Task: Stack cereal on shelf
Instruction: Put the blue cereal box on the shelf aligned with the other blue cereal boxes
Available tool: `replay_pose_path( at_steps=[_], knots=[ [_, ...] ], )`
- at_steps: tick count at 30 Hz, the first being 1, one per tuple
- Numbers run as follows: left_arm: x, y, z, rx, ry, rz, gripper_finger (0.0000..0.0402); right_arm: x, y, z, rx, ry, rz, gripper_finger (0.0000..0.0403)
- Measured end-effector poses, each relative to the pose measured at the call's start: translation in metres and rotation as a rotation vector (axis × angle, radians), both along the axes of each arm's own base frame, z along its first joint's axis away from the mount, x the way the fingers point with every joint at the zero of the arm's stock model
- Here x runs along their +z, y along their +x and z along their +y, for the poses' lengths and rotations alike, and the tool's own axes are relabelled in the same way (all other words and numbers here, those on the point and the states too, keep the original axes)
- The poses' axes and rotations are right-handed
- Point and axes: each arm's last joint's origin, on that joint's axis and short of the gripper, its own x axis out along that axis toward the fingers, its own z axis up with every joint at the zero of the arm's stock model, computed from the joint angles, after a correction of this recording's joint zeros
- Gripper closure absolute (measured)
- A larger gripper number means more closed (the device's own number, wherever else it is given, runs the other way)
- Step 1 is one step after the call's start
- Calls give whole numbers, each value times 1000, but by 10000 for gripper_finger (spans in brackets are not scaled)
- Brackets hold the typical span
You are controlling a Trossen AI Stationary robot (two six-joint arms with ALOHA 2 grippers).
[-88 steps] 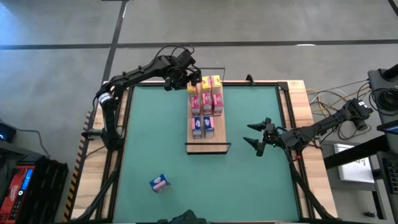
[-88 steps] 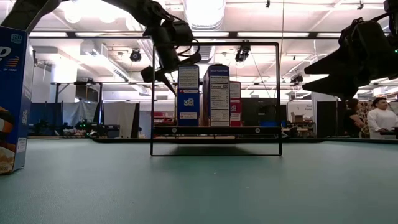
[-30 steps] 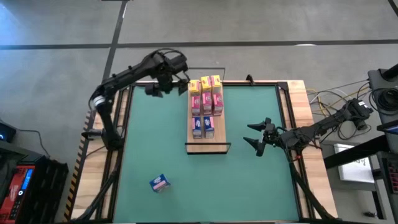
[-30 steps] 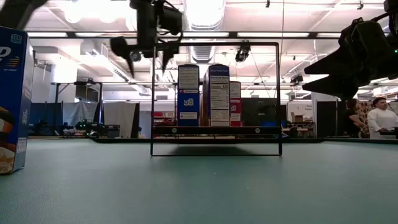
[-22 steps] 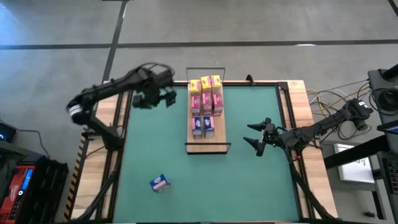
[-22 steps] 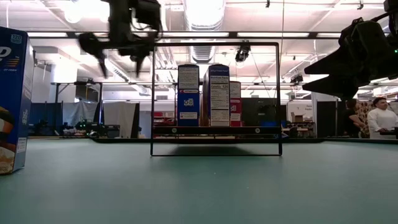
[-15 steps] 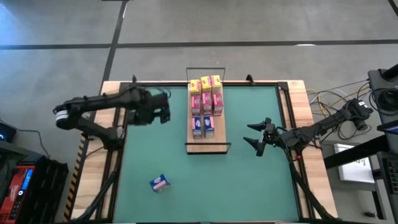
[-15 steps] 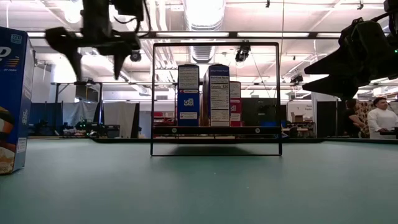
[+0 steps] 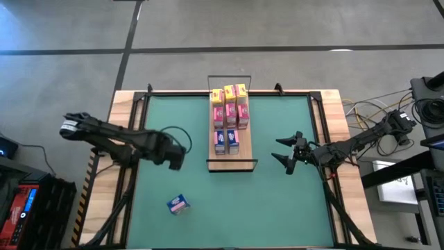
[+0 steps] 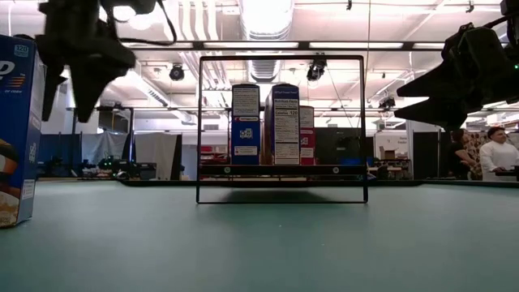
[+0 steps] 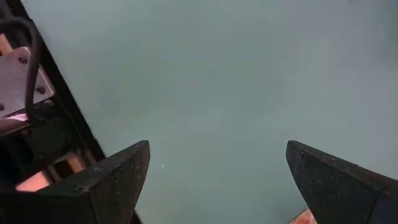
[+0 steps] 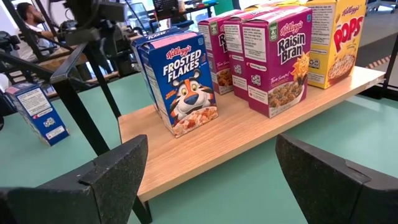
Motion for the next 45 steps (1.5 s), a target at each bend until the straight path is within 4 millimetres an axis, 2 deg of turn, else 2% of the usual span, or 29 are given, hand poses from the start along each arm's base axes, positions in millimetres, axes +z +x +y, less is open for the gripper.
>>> replay_pose_path(
  at_steps=[11,17,26,35,45],
  knots=[
    [17,7,-36,-184,-35,-144,44,0,0,0,0,0,0,62],
    [20,1,-60,-291,-42,-177,44,0,0,0,0,0,0,62],
    [27,-4,-95,-442,-27,-335,44,0,0,0,0,0,0,62],
    [19,-5,-123,-608,-48,-373,44,0,0,0,0,0,0,62],
    [14,-3,-141,-701,-31,-445,44,0,0,0,0,0,0,62]
  ],
)
